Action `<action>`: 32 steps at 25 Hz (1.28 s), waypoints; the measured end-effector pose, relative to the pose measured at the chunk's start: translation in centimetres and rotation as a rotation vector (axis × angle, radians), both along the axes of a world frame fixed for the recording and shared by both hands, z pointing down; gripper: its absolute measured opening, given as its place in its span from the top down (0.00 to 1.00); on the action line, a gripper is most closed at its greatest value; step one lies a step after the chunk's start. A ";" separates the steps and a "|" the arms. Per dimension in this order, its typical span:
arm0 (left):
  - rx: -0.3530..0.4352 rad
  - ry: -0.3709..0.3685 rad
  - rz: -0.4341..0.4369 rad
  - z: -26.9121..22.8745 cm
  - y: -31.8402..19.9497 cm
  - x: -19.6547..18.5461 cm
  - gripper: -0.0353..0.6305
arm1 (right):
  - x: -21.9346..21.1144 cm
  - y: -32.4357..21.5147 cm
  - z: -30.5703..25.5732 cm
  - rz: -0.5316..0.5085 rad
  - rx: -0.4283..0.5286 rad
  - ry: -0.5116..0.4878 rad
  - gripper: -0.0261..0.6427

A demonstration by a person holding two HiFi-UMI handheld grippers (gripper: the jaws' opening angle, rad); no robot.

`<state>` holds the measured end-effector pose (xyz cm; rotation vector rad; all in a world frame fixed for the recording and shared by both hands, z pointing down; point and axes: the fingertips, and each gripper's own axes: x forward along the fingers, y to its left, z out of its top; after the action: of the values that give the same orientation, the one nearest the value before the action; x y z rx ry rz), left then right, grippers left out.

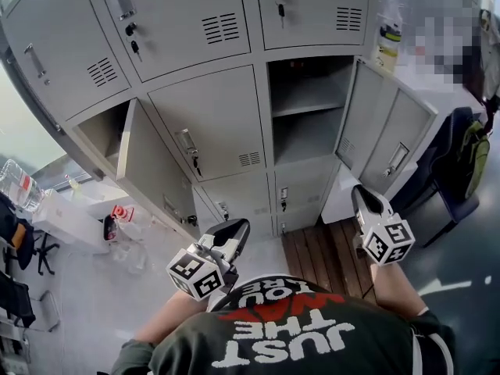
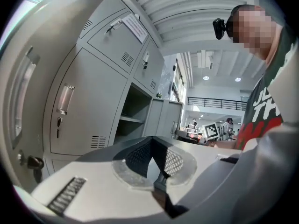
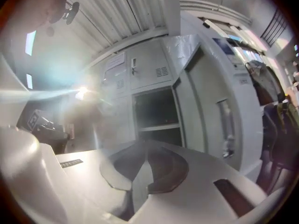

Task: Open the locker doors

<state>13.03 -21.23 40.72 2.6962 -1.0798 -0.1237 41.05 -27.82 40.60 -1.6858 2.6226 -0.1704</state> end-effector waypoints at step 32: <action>0.014 0.001 -0.197 0.6 3.0 -8.9 0.95 | -21.4 1.7 3.2 -0.490 -0.126 0.012 0.91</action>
<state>4.13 -18.20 41.34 2.5957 -1.3478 -0.1664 19.61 -26.08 43.79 -1.0342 3.0380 -0.3365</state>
